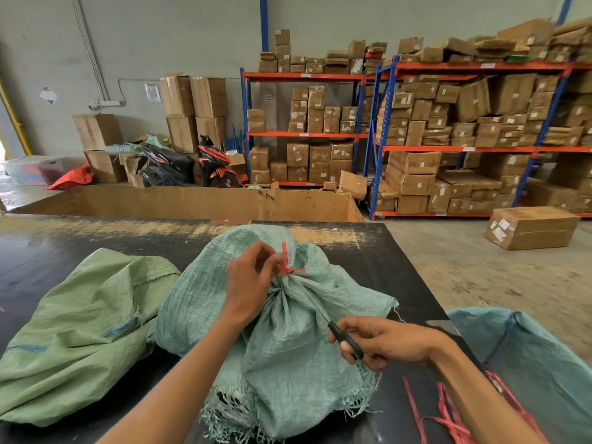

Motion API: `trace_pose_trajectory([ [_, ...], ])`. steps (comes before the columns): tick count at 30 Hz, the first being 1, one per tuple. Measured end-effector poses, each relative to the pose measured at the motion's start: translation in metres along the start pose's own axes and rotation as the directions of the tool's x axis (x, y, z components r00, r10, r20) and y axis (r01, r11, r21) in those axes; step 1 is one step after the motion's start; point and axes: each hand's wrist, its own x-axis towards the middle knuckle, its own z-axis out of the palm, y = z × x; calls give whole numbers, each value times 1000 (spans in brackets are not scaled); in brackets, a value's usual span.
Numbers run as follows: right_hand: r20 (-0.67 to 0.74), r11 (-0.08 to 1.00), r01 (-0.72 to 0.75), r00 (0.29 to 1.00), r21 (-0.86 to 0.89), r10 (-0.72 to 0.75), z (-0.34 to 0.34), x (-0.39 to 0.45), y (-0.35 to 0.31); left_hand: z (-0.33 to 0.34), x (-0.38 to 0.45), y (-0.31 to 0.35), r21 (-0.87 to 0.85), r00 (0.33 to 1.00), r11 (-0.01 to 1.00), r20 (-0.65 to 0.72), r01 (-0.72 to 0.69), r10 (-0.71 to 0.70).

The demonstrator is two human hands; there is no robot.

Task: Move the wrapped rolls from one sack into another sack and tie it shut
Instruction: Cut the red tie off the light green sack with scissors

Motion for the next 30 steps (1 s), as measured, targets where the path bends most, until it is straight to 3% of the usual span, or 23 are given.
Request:
trace_pose_trajectory([
  [4, 87, 995, -58, 994, -84, 66, 18, -5, 12, 1, 31, 20, 134, 952, 983, 295, -124, 80],
  [7, 124, 994, -86, 988, -70, 95, 34, -2, 15, 18, 50, 32, 251, 900, 950, 431, -184, 60],
  [12, 100, 994, -62, 992, -86, 71, 51, -6, 12, 46, 76, 52, 201, 895, 979, 432, 22, -109],
  [16, 121, 989, -76, 988, -123, 91, 59, -12, 20, 52, 93, 64, 204, 909, 979, 408, 5, -89],
  [20, 107, 972, -78, 989, -222, 104, 59, -19, 28, 45, 92, 76, 63, 947, 994, 314, -88, 64],
  [23, 71, 959, -127, 986, -252, 150, 58, -19, 34, 34, 81, 93, -104, 963, 992, 250, -73, 97],
  [27, -83, 938, -220, 975, -267, 205, 61, -14, 39, 16, 58, 114, -359, 949, 932, 310, 55, 63],
  [30, -149, 932, -270, 959, -241, 240, 68, -20, 36, -2, 33, 122, -447, 894, 871, 447, 202, 22],
])
